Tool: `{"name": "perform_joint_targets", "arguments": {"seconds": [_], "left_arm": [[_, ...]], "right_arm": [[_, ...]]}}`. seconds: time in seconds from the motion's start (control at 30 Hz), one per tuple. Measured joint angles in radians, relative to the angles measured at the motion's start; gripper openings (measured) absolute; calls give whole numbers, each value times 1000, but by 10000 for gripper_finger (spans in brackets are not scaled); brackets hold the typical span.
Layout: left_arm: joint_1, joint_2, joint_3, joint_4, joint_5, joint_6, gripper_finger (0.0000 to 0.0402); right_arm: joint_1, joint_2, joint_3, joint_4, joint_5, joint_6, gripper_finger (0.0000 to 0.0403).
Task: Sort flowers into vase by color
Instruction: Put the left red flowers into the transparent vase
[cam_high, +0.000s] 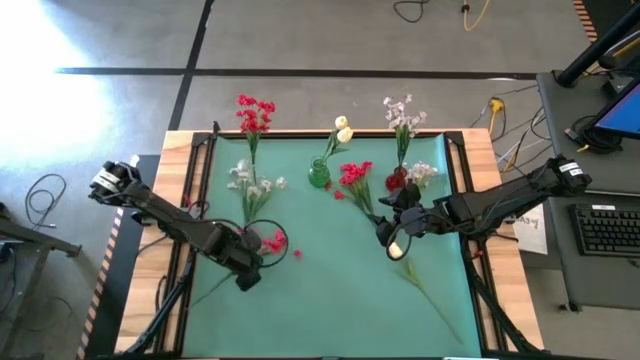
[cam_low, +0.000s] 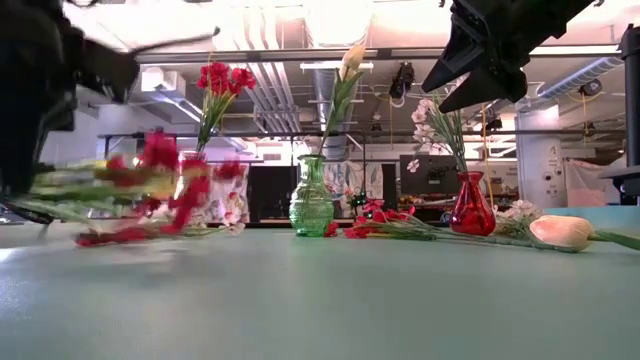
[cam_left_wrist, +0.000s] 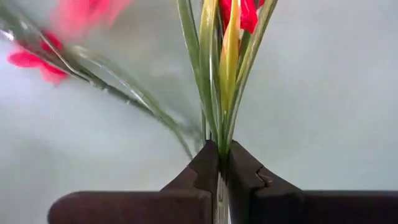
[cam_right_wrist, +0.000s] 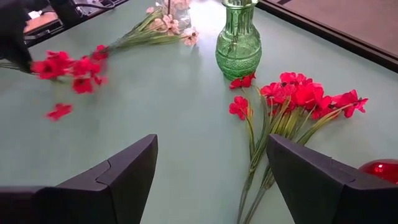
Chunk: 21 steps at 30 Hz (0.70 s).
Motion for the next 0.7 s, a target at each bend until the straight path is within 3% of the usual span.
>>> {"name": "perform_joint_targets", "arguments": {"seconds": [0.27, 0.5, 0.7], "left_arm": [[-37, -48, 142, -71, -44, 170, 0], [-65, -151, 227, -52, -267, 350, 0], [-67, -267, 230, 116, -390, 559, 0]], "right_arm": [[0, 0, 0, -1, -4, -1, 289], [0, 0, 0, -1, -4, -1, 292], [0, 0, 0, -1, -4, -2, 288]]}}
